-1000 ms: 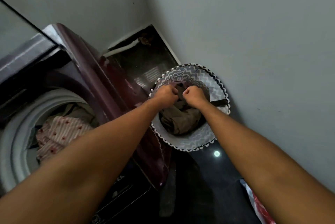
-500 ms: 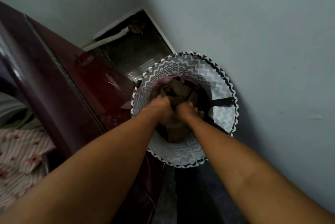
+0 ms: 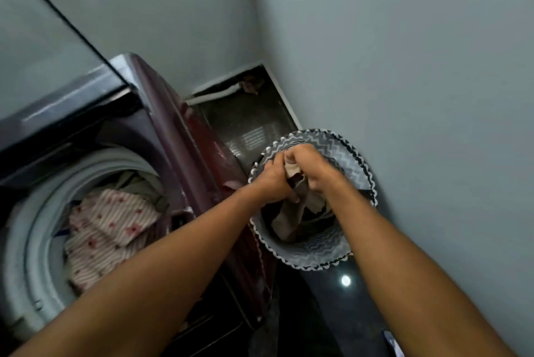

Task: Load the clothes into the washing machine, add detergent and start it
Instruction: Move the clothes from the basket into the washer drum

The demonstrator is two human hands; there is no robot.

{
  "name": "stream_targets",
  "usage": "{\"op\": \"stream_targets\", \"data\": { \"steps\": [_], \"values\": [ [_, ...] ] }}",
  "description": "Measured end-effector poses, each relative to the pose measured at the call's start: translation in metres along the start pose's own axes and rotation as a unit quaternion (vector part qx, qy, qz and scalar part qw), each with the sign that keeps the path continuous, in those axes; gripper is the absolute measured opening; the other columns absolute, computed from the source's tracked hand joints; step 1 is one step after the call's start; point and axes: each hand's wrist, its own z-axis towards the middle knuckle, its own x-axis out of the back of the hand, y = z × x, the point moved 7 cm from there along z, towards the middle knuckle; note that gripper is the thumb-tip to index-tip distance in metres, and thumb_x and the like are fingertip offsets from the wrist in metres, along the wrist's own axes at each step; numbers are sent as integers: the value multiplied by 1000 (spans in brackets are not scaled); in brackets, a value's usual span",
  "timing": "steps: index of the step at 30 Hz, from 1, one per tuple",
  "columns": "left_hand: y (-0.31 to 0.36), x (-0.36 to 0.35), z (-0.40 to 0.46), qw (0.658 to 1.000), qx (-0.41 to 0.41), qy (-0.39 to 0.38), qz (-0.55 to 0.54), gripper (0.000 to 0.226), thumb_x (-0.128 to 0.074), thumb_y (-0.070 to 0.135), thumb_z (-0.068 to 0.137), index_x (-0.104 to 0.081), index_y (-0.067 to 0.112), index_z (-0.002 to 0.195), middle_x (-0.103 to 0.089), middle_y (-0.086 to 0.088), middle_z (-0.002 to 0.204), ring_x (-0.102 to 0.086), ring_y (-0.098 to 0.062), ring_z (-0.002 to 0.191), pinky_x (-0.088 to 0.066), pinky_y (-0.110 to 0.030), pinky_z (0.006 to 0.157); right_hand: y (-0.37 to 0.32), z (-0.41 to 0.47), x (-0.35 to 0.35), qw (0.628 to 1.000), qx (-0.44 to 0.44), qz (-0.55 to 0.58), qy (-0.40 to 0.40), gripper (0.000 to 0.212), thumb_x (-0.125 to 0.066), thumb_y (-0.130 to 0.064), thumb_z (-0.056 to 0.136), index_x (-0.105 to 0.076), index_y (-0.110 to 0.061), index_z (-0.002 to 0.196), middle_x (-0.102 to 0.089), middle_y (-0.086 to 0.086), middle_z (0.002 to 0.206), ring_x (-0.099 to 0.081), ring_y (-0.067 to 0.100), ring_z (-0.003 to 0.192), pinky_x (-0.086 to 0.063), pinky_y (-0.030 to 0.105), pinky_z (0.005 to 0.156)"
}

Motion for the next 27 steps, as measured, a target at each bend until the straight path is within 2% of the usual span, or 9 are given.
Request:
{"op": "stream_targets", "data": {
  "steps": [3, 4, 7, 10, 14, 19, 21, 24, 27],
  "values": [
    [16, 38, -34, 993, -88, 40, -74, 105, -97, 36, 45, -44, 28, 135, -53, 0, 128, -53, -18, 118, -50, -43, 100, -36, -41, -19, 992, -36, 36, -115, 6, -49, -11, 66, -54, -8, 65, -51, 13, 69, -53, 27, 63, -46, 36, 63],
    [20, 50, -47, 989, -110, 41, -88, 103, -97, 41, 44, -46, 29, 133, -56, 3, 127, -55, -15, 117, -50, -41, 99, -48, -55, -24, 987, -34, 40, -151, 15, -46, -10, 73, -55, -7, 61, -53, 12, 65, -55, 25, 59, -49, 33, 61],
    [37, 87, -89, 976, -158, 78, -129, 91, -96, 31, 54, -51, 27, 133, -65, 9, 120, -61, -8, 112, -52, -31, 95, -91, -97, -52, 968, -12, 71, -240, 21, -47, -10, 72, -50, -11, 52, -49, 8, 55, -52, 19, 47, -47, 28, 53],
    [44, 139, -136, 951, -146, 211, -173, 62, -89, 19, 64, -62, 22, 120, -68, 11, 99, -63, -4, 94, -51, -20, 75, -136, -133, -96, 949, 39, 94, -298, 15, -52, -9, 66, -39, -14, 61, -39, 4, 59, -43, 16, 49, -45, 25, 52],
    [34, 193, -198, 903, -148, 327, -236, 29, -78, 24, 60, -69, 17, 87, -68, 10, 75, -57, 2, 67, -52, -28, 62, -188, -185, -165, 911, 97, 105, -387, 13, -46, -8, 65, -36, -14, 60, -33, -1, 54, -37, 10, 43, -42, 21, 46],
    [0, 253, -276, 841, -169, 428, -283, 28, -81, 22, 59, -72, 11, 83, -74, -2, 80, -63, -5, 70, -57, -35, 65, -221, -241, -256, 872, 109, 102, -465, 13, -31, -4, 68, -32, -16, 63, -36, -2, 52, -39, 10, 41, -43, 22, 45],
    [-14, 268, -303, 822, -182, 457, -286, 27, -86, 17, 61, -71, 12, 84, -73, -2, 81, -66, -8, 71, -59, -33, 65, -224, -256, -286, 862, 100, 111, -484, 16, -30, -4, 70, -40, -14, 61, -40, -1, 52, -42, 11, 42, -44, 23, 45],
    [-50, 280, -337, 792, -160, 512, -290, 28, -85, 16, 64, -71, 4, 86, -74, -6, 81, -69, -14, 72, -59, -38, 65, -218, -269, -331, 853, 101, 103, -502, 9, -37, -6, 71, -43, -12, 70, -42, 2, 58, -46, 14, 48, -46, 24, 50],
    [-98, 281, -357, 753, -98, 569, -317, 34, -83, 27, 60, -72, 3, 82, -74, -11, 77, -64, -13, 66, -57, -41, 61, -204, -261, -367, 872, 143, 50, -466, 8, -52, -8, 72, -54, -11, 80, -43, 6, 70, -47, 17, 59, -41, 29, 61]
  ]
}}
